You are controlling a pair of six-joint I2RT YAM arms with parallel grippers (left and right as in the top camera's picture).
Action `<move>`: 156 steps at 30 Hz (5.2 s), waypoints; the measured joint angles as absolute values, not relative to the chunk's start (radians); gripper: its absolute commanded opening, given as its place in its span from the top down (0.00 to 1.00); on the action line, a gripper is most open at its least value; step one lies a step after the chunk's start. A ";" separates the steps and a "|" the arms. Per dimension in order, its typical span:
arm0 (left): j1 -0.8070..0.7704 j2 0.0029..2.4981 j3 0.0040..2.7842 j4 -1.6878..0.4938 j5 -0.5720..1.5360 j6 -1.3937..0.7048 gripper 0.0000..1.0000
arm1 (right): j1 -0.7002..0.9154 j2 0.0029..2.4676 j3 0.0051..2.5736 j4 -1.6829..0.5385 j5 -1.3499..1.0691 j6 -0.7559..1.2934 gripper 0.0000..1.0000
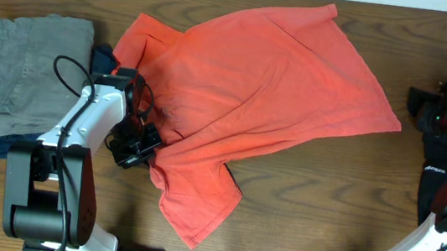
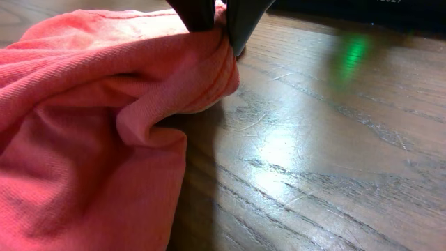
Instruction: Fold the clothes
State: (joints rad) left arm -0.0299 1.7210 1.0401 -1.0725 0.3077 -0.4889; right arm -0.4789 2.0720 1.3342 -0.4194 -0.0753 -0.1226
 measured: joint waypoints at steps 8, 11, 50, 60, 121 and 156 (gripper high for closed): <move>-0.030 1.721 1.040 -1.072 0.308 -0.489 0.94 | -0.617 2.072 1.335 -0.426 0.127 0.033 0.73; -0.030 1.721 1.040 -1.072 0.308 -0.489 0.93 | -0.702 2.072 1.336 -0.446 0.159 0.099 0.74; 0.164 1.721 1.196 -1.194 0.150 -0.383 0.01 | -0.419 1.711 1.405 -1.044 -0.214 0.017 0.49; 0.155 1.721 1.008 -1.041 0.152 -0.361 0.02 | -0.376 1.711 1.404 -1.080 -0.191 0.017 0.47; 0.070 1.673 0.817 -0.809 0.342 -0.373 0.94 | -0.375 1.711 1.398 -1.103 -0.186 0.021 0.43; 0.070 1.225 0.797 -0.902 0.334 -0.339 0.94 | -0.276 1.711 0.826 -0.258 -0.311 0.208 0.99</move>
State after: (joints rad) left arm 0.0696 1.2251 0.7971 -0.9020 0.3336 -0.3386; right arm -0.2760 1.7115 0.8261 -0.2584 -0.3107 0.2085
